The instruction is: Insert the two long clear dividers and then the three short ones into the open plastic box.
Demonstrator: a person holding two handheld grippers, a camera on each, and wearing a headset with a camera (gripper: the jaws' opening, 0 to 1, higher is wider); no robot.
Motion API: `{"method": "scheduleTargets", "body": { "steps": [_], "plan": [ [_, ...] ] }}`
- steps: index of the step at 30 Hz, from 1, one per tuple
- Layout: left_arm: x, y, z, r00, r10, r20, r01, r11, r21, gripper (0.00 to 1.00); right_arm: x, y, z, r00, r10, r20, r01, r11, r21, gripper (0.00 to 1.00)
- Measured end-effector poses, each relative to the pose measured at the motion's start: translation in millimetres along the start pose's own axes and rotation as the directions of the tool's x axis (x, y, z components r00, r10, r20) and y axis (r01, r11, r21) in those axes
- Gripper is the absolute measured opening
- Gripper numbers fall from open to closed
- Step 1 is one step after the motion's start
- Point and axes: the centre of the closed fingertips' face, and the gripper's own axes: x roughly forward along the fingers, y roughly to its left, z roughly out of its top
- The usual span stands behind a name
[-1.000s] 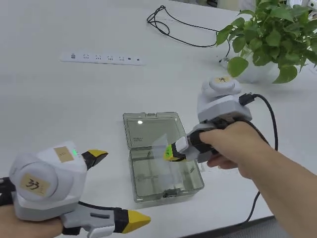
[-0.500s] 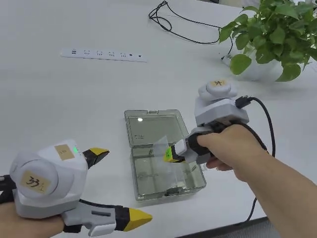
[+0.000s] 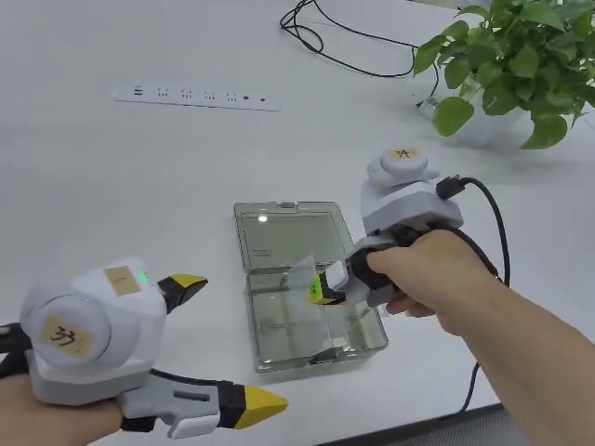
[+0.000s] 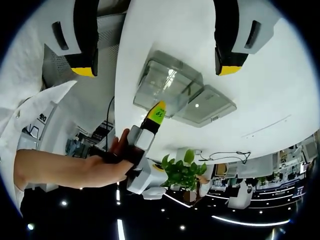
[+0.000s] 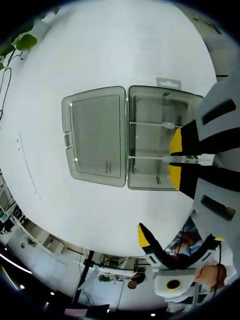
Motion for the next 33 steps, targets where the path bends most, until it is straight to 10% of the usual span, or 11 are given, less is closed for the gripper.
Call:
{"method": "scheduleTargets", "body": {
  "steps": [33],
  "plan": [
    [1.6, -2.7, -4.9, 0.9999, 0.001, -0.016, -0.001, 1.000, -0.004, 1.00, 13.5, -1.1, 4.9, 0.9992, -0.041, -0.002, 0.040, 0.990, -0.132, 0.07]
  ]
}}
